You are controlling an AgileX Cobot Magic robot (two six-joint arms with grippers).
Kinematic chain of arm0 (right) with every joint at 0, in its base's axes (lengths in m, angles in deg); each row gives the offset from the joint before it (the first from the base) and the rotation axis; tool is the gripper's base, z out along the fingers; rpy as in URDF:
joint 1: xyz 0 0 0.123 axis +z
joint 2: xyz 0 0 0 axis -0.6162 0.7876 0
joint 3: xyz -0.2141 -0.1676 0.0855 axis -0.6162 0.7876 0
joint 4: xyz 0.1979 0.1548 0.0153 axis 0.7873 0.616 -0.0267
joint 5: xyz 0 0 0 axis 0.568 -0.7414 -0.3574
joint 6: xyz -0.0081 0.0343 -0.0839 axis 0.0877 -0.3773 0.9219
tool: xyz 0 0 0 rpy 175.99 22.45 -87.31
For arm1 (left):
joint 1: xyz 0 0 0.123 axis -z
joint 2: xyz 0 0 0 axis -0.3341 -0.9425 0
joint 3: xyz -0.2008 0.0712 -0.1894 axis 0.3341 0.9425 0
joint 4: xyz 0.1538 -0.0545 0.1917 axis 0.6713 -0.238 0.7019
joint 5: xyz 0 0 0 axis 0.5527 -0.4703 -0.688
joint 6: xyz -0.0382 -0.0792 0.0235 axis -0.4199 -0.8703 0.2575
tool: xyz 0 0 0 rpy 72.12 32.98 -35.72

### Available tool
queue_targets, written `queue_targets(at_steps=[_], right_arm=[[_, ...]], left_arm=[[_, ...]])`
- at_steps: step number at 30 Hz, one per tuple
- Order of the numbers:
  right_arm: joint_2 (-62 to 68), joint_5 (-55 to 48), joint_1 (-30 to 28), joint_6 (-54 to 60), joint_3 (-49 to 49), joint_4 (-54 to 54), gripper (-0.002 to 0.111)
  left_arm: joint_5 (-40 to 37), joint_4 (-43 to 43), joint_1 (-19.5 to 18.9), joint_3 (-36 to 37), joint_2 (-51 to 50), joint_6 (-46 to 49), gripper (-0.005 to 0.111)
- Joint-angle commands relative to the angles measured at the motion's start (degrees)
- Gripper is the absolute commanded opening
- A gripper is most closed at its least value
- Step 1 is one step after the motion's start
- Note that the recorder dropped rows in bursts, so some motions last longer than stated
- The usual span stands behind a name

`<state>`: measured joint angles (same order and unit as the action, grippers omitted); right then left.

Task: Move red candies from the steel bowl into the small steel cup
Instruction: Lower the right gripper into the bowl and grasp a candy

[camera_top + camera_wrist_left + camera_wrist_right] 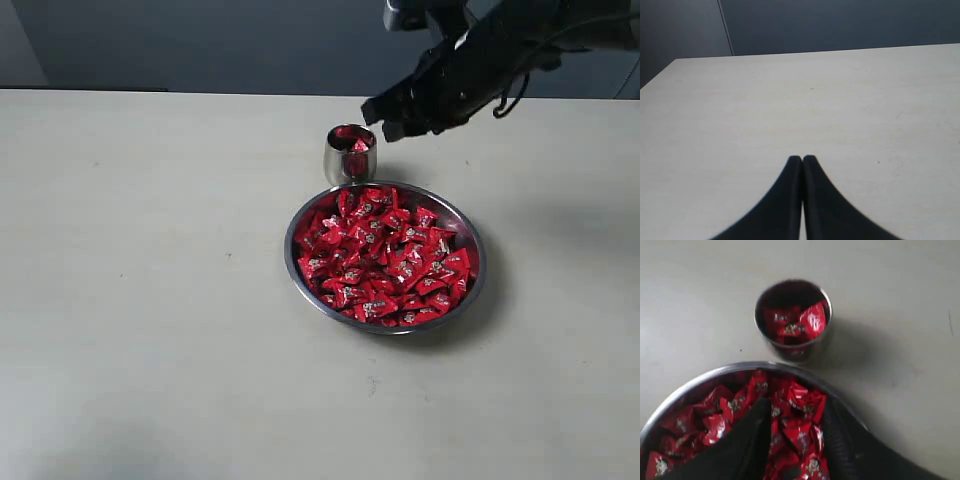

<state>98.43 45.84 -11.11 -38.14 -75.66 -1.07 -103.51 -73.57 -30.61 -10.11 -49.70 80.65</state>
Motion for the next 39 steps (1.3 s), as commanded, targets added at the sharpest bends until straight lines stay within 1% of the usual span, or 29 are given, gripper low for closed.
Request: queue_targets(at_steps=[1, 6, 19, 23, 30, 35, 39], right_arm=[[-0.4, 1.4, -0.4, -0.4, 3.9, 2.5, 0.035], [2.9, -1.1, -0.4, -1.3, 3.1, 6.5, 0.035], [10.9, -9.1, 0.7, -3.9, -4.6, 9.0, 0.035], [12.2, -12.3, 0.7, -7.0, -5.4, 7.7, 0.035], [12.3, -14.5, 0.7, -15.8, -5.4, 1.1, 0.035], [12.3, -14.4, 0.7, -20.0, -5.5, 1.4, 0.035], [12.3, -14.5, 0.7, -20.9, -5.5, 2.7, 0.035]], left_arm=[[0.4, 0.1, 0.4, 0.3, 0.3, -0.1, 0.000], [0.4, 0.1, 0.4, 0.3, 0.3, -0.1, 0.000], [0.4, 0.1, 0.4, 0.3, 0.3, -0.1, 0.000], [0.4, 0.1, 0.4, 0.3, 0.3, -0.1, 0.000], [0.4, 0.1, 0.4, 0.3, 0.3, -0.1, 0.000], [0.4, 0.1, 0.4, 0.3, 0.3, -0.1, 0.000], [0.4, 0.1, 0.4, 0.3, 0.3, -0.1, 0.000]])
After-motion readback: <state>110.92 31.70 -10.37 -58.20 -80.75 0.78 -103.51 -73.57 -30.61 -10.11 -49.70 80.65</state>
